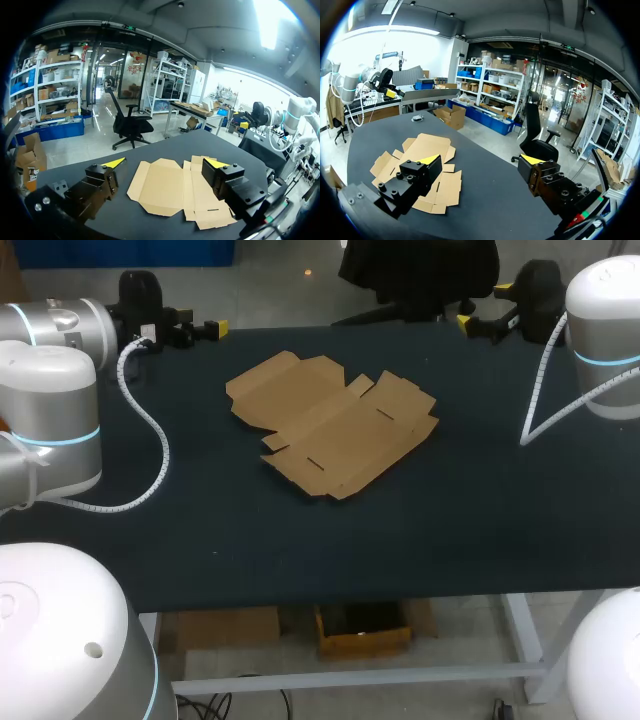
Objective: Assemble the packaging by folding the flat box into shape, placing the metal phone stand inside, and closing the box properly
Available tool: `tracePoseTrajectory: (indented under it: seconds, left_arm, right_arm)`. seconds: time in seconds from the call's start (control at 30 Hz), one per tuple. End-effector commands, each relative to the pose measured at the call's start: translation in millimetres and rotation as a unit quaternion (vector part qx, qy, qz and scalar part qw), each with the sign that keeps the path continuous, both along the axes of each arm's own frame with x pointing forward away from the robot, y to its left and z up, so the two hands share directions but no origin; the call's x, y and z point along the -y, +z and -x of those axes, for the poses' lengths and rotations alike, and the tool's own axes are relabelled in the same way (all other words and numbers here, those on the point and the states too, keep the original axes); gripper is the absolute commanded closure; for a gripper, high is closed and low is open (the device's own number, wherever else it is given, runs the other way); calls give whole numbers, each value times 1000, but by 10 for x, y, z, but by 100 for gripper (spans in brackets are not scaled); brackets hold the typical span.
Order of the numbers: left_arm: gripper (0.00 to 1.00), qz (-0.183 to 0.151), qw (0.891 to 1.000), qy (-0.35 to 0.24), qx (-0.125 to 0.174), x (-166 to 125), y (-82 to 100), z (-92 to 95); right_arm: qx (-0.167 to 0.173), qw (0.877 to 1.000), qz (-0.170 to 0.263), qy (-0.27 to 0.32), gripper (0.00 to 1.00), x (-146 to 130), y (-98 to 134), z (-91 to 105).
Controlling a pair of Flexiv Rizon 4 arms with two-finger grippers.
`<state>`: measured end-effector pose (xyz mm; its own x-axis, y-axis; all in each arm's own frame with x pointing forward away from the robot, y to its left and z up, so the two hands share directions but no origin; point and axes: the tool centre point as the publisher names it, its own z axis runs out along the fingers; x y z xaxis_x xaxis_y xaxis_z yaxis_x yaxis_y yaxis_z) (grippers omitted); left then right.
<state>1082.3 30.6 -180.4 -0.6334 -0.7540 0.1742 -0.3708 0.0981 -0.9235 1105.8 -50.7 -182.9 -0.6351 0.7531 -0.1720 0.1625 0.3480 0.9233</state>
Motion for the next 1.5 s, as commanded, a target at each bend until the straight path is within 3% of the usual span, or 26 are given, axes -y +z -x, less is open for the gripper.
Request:
tracePoseTrajectory:
  seconds: [0.03,0.17,0.4,0.63,0.87,1.37,1.5]
  left_arm:
    - [0,4,1000,4,2,-1,23,4]
    - [0,2,1000,5,-9,-8,47,42]
    - [0,-14,997,29,-66,6,93,97]
    - [0,-15,991,45,-126,50,85,207]
    - [0,-21,984,69,-160,98,77,303]
    - [0,-22,951,143,-272,60,-101,635]
    - [0,-38,941,163,-295,45,-123,735]
  right_arm:
    - [-3,1000,-3,3,0,1,-6,1]
    - [-23,1000,-1,14,0,11,-1,-31]
    - [-90,996,5,22,0,51,-12,-22]
    - [-165,986,32,16,0,88,-127,43]
    - [-226,973,45,7,0,131,-233,72]
    - [-332,942,45,-22,0,279,-423,292]
    - [-359,931,50,-39,0,333,-465,383]
